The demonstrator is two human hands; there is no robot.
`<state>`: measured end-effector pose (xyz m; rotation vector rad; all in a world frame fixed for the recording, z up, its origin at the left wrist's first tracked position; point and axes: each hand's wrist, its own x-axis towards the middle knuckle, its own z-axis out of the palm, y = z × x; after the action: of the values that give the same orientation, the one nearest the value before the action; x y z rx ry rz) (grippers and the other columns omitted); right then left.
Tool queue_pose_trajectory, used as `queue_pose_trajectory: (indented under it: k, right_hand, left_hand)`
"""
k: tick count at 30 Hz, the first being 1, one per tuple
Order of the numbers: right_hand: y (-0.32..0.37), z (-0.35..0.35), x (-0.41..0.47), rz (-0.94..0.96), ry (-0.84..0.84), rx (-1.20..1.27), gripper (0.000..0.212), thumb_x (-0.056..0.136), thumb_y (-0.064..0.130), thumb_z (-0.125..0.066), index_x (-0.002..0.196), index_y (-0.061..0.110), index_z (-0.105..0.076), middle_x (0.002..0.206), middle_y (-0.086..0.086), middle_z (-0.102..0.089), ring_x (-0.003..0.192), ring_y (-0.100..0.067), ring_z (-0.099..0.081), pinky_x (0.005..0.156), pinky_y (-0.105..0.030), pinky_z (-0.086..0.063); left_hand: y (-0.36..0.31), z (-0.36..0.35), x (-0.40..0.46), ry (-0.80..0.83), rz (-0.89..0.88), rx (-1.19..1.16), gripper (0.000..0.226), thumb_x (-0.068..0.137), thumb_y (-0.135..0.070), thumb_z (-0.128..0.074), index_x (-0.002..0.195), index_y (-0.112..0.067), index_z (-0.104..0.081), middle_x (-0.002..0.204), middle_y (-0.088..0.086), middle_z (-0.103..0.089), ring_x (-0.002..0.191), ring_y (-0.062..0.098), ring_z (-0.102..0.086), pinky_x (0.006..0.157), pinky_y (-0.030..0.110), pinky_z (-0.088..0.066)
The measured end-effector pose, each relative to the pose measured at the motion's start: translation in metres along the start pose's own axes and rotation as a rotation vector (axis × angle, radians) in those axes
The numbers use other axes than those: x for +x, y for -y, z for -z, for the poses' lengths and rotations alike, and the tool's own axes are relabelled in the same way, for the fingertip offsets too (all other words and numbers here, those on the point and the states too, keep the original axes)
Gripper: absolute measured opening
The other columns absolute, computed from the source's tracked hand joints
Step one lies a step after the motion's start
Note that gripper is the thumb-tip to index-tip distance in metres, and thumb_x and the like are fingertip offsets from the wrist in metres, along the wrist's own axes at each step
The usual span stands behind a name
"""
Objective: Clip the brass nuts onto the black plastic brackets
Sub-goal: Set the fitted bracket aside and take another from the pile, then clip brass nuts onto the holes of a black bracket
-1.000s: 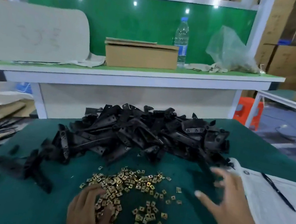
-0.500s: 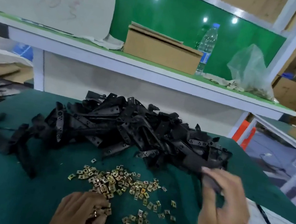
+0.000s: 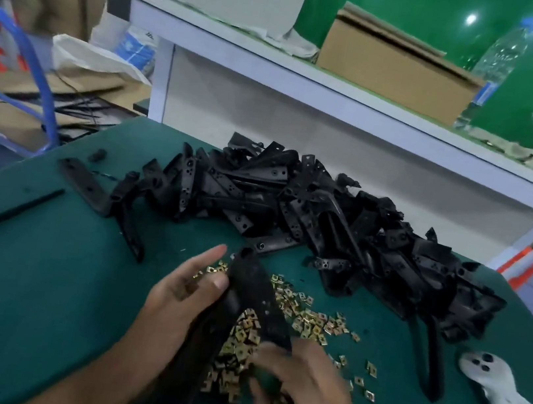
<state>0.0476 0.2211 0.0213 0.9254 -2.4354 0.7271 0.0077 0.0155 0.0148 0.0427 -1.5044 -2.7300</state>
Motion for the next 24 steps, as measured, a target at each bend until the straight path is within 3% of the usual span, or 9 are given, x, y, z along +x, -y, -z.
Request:
queue_pose_trajectory:
  k: [3, 5, 7, 9, 13, 16, 18, 21, 24]
  right_hand:
    - [-0.026, -0.012, 0.006, -0.136, 0.262, -0.051, 0.061, 0.088, 0.074, -0.050, 0.144, 0.057, -0.031, 0.145, 0.037, -0.029, 0.137, 0.006, -0.030, 0.106, -0.022, -0.032]
    - [-0.027, -0.022, 0.002, -0.105, 0.360, -0.132, 0.058, 0.090, 0.074, -0.046, 0.143, 0.057, -0.032, 0.149, 0.033, -0.030, 0.137, 0.000, -0.035, 0.109, -0.032, -0.038]
    - [-0.028, -0.022, -0.001, -0.114, 0.317, -0.097, 0.048, 0.087, 0.053, -0.066, 0.131, 0.051, -0.047, 0.130, 0.031, -0.045, 0.115, -0.003, -0.052, 0.092, -0.031, -0.049]
    - [-0.033, -0.019, -0.001, -0.226, 0.239, -0.046, 0.051, 0.078, 0.037, -0.082, 0.117, 0.045, -0.051, 0.114, 0.026, -0.052, 0.102, -0.004, -0.055, 0.081, -0.031, -0.053]
    - [-0.034, -0.010, 0.002, -0.278, 0.244, 0.059, 0.008, 0.095, 0.041, -0.062, 0.103, 0.039, -0.063, 0.105, 0.022, -0.057, 0.102, -0.008, -0.057, 0.090, -0.034, -0.049]
    - [-0.033, -0.002, 0.001, -0.261, 0.188, -0.032, 0.009, 0.097, 0.036, -0.062, 0.102, 0.034, -0.068, 0.097, 0.029, -0.057, 0.094, 0.004, -0.056, 0.083, -0.023, -0.047]
    - [-0.033, 0.002, 0.001, -0.319, 0.126, -0.031, 0.008, 0.093, 0.036, -0.065, 0.100, 0.033, -0.068, 0.089, 0.031, -0.058, 0.088, 0.007, -0.057, 0.076, -0.014, -0.043]
    - [-0.033, 0.007, 0.002, -0.392, 0.009, 0.027, 0.011, 0.087, 0.038, -0.062, 0.092, 0.030, -0.068, 0.075, 0.018, -0.062, 0.071, -0.002, -0.060, 0.059, -0.010, -0.038]
    - [-0.035, 0.011, 0.003, -0.588, -0.079, 0.244, 0.011, 0.088, 0.040, -0.064, 0.085, 0.031, -0.071, 0.071, 0.007, -0.066, 0.062, -0.007, -0.060, 0.053, -0.014, -0.039]
  left_hand:
    - [-0.002, 0.000, 0.000, 0.020, 0.027, -0.110, 0.027, 0.088, -0.019, -0.064, 0.112, -0.023, -0.077, 0.110, 0.005, -0.077, 0.093, 0.016, -0.074, 0.066, 0.024, -0.058]
    - [0.000, 0.000, -0.002, -0.002, 0.025, -0.107, 0.026, 0.096, -0.013, -0.056, 0.090, -0.026, -0.078, 0.093, 0.003, -0.074, 0.074, 0.014, -0.069, 0.056, 0.026, -0.056]
    - [0.002, 0.000, -0.005, -0.013, 0.012, -0.079, 0.039, 0.100, -0.005, -0.046, 0.076, -0.025, -0.069, 0.081, 0.002, -0.066, 0.063, 0.013, -0.061, 0.050, 0.027, -0.052]
    - [0.005, -0.001, -0.006, 0.002, -0.002, -0.035, 0.039, 0.100, 0.002, -0.041, 0.078, -0.020, -0.065, 0.077, 0.005, -0.065, 0.060, 0.018, -0.061, 0.045, 0.029, -0.051]
    - [0.014, 0.000, -0.009, 0.021, -0.062, 0.190, 0.015, 0.080, -0.012, -0.053, 0.080, -0.025, -0.060, 0.077, -0.001, -0.062, 0.068, 0.014, -0.059, 0.057, 0.028, -0.051]
    - [0.019, 0.001, -0.014, 0.097, -0.118, 0.276, 0.008, 0.078, -0.021, -0.058, 0.084, -0.025, -0.057, 0.076, -0.001, -0.059, 0.068, 0.015, -0.056, 0.057, 0.024, -0.051]
    - [0.021, 0.003, -0.018, 0.167, -0.126, 0.308, 0.015, 0.079, -0.032, -0.064, 0.089, -0.026, -0.056, 0.079, -0.002, -0.061, 0.070, 0.017, -0.059, 0.060, 0.029, -0.055]
    - [0.022, 0.001, -0.023, 0.205, -0.113, 0.370, 0.030, 0.081, -0.045, -0.073, 0.095, -0.027, -0.053, 0.080, -0.003, -0.063, 0.068, 0.020, -0.063, 0.059, 0.038, -0.058]
    - [0.023, -0.002, -0.026, 0.217, -0.128, 0.458, 0.040, 0.080, -0.049, -0.074, 0.104, -0.027, -0.051, 0.081, -0.001, -0.065, 0.067, 0.018, -0.064, 0.057, 0.033, -0.057]
